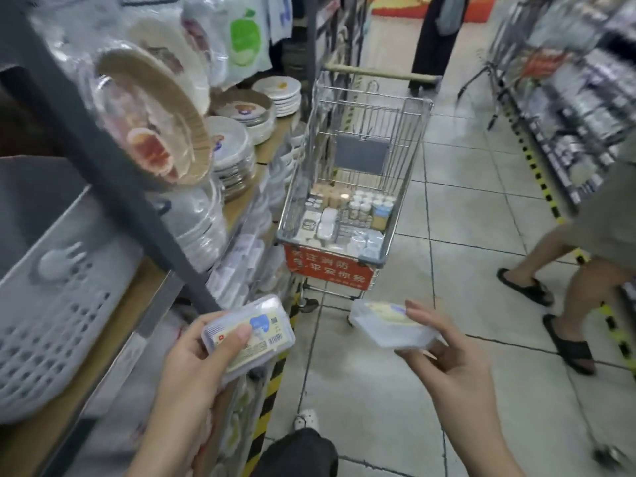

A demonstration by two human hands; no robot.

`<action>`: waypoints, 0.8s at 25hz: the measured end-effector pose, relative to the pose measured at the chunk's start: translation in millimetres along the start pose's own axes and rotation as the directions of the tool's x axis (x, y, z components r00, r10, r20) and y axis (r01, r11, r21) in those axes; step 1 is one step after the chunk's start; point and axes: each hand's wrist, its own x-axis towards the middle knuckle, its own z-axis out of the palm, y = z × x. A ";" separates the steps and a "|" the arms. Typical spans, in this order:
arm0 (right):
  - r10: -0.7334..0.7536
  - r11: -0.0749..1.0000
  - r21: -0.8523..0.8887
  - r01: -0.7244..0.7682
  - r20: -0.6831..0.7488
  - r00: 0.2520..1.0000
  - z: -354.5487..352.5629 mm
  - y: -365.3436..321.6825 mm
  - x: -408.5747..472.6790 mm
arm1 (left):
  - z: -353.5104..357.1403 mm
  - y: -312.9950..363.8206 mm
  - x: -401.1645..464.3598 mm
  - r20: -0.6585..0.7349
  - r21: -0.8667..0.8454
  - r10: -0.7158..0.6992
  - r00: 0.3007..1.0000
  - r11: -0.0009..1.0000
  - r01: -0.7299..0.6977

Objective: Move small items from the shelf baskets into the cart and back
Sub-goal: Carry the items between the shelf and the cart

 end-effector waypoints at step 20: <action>0.337 0.941 0.064 -0.333 -0.062 0.939 -3.2 84.4 337.7 | 177.0 -11.9 347.3 0.037 0.255 -0.202 0.979 0.949 0.186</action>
